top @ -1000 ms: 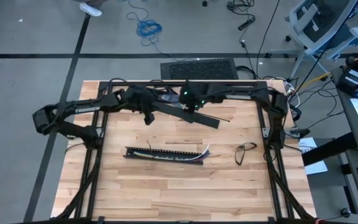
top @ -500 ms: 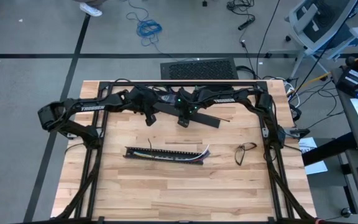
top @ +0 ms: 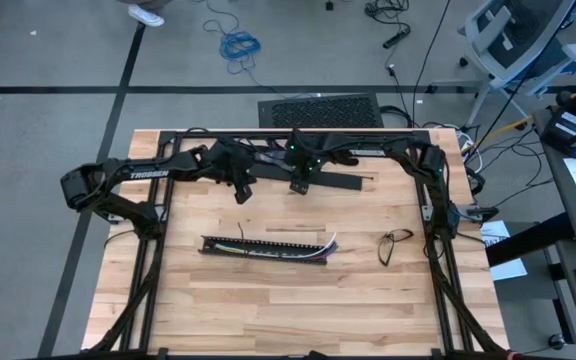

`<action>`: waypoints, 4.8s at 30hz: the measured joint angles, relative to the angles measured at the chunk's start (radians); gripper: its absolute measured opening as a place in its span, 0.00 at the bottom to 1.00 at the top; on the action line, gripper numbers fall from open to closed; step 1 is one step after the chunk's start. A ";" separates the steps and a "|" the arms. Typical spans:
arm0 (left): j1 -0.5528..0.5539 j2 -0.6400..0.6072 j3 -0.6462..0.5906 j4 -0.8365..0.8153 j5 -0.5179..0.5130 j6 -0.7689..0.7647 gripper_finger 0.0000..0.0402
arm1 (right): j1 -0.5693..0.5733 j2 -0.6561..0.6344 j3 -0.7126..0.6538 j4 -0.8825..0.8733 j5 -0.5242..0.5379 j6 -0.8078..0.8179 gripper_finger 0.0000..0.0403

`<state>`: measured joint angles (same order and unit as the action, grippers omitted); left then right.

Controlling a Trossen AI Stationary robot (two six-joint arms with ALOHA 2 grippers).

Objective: Ziptie cables
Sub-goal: Close the black cable duct

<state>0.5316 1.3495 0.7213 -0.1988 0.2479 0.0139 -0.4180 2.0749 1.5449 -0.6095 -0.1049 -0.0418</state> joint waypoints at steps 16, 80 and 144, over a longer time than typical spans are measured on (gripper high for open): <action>-0.004 0.000 0.000 -0.010 0.000 -0.006 0.00 | -0.064 0.043 0.019 -0.019 -0.045 -0.110 0.60; -0.101 0.000 -0.010 -0.133 0.006 -0.061 0.00 | -0.001 0.116 0.152 -0.221 0.024 -0.151 0.94; -0.107 0.000 -0.010 -0.152 0.004 -0.063 0.00 | -0.011 0.185 0.154 -0.216 -0.052 -0.032 0.55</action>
<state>0.4248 1.3499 0.7113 -0.3511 0.2520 -0.0486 -0.4290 2.2601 1.6989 -0.8257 -0.1567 -0.0743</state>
